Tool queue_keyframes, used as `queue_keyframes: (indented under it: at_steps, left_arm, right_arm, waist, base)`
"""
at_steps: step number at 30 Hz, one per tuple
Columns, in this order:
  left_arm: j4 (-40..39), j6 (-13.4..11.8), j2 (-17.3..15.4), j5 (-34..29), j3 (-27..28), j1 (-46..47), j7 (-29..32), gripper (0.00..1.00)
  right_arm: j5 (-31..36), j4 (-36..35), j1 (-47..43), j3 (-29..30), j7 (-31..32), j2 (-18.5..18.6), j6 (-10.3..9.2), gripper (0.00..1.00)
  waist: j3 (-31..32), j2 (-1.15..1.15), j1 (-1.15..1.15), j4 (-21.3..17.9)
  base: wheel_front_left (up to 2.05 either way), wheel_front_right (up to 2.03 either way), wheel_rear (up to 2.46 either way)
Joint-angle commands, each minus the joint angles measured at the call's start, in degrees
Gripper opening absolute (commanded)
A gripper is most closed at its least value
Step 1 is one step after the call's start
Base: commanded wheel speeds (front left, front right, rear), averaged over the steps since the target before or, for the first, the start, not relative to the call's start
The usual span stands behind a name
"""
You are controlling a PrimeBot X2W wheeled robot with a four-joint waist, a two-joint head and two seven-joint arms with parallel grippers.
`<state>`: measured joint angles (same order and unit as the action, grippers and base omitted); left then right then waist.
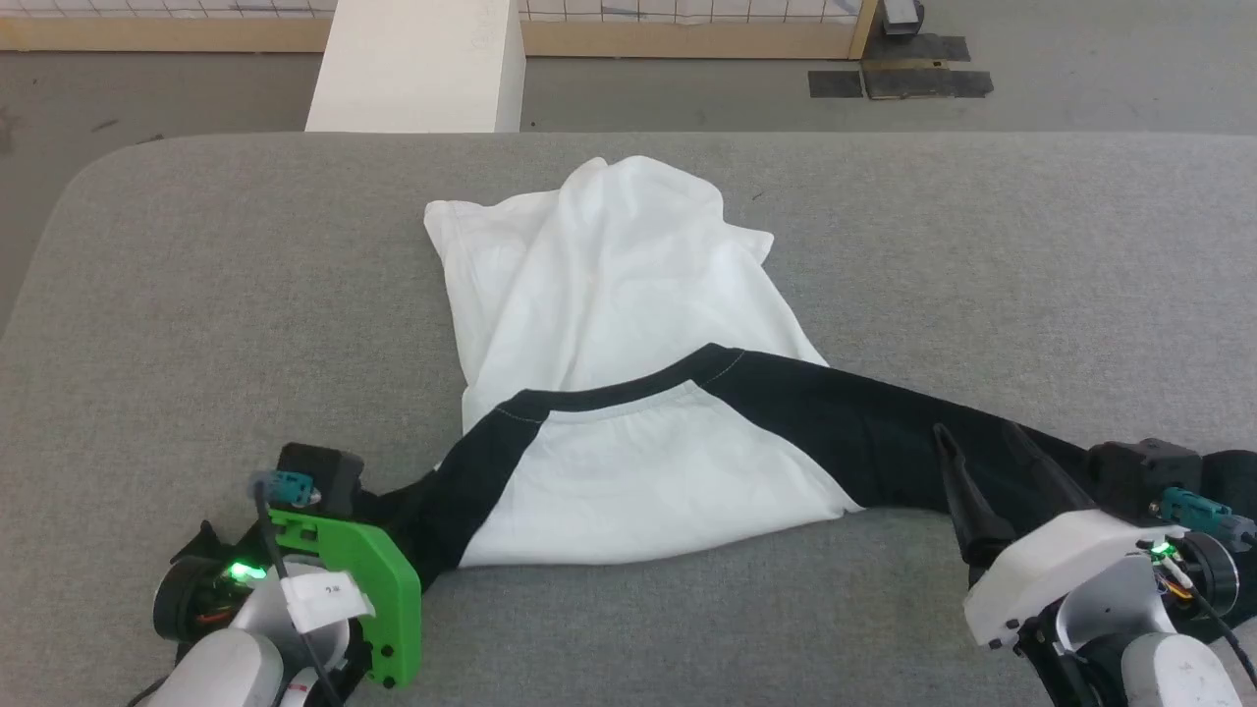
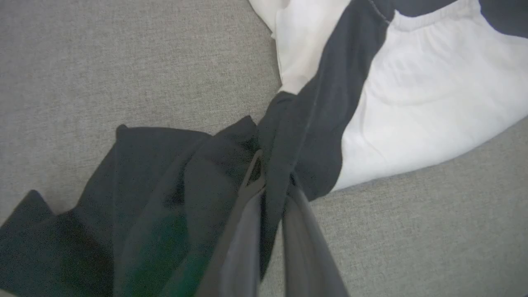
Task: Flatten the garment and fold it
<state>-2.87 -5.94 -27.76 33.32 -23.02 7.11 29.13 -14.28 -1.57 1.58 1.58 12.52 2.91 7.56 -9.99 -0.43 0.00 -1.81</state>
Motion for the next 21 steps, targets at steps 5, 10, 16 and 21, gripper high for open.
queue_keyframes:
  at_steps: [5,10,16,21]
  left_arm:
    - [-1.3,-2.0,0.7,-0.4,1.5,-0.3,-3.1,0.0]
    - [-0.9,-2.3,2.0,0.2,1.5,-0.4,-4.7,0.0]
    - [0.1,-1.6,3.2,0.2,0.4,1.1,-5.1,0.0]
    - [0.7,-0.9,4.0,0.1,-0.4,2.6,-5.6,0.0]
  right_arm:
    - [3.0,-0.4,3.5,0.2,-0.8,0.0,-0.08,1.0]
    - [9.6,4.3,8.3,0.4,1.6,0.7,-0.08,1.0]
    - [12.7,14.3,13.8,1.2,9.9,3.1,-0.08,1.0]
    - [12.3,20.8,17.5,0.4,16.2,4.9,-0.08,1.0]
  waist:
    - [-0.3,0.41,0.0,0.6]
    - [-1.2,0.41,0.0,1.5]
    - [-2.3,0.41,0.0,3.0]
    - [-3.6,0.41,0.0,4.0]
  base:
    - [0.0,0.0,0.0]
    - [0.0,0.0,0.0]
    - [0.0,0.0,0.0]
    - [0.0,0.0,0.0]
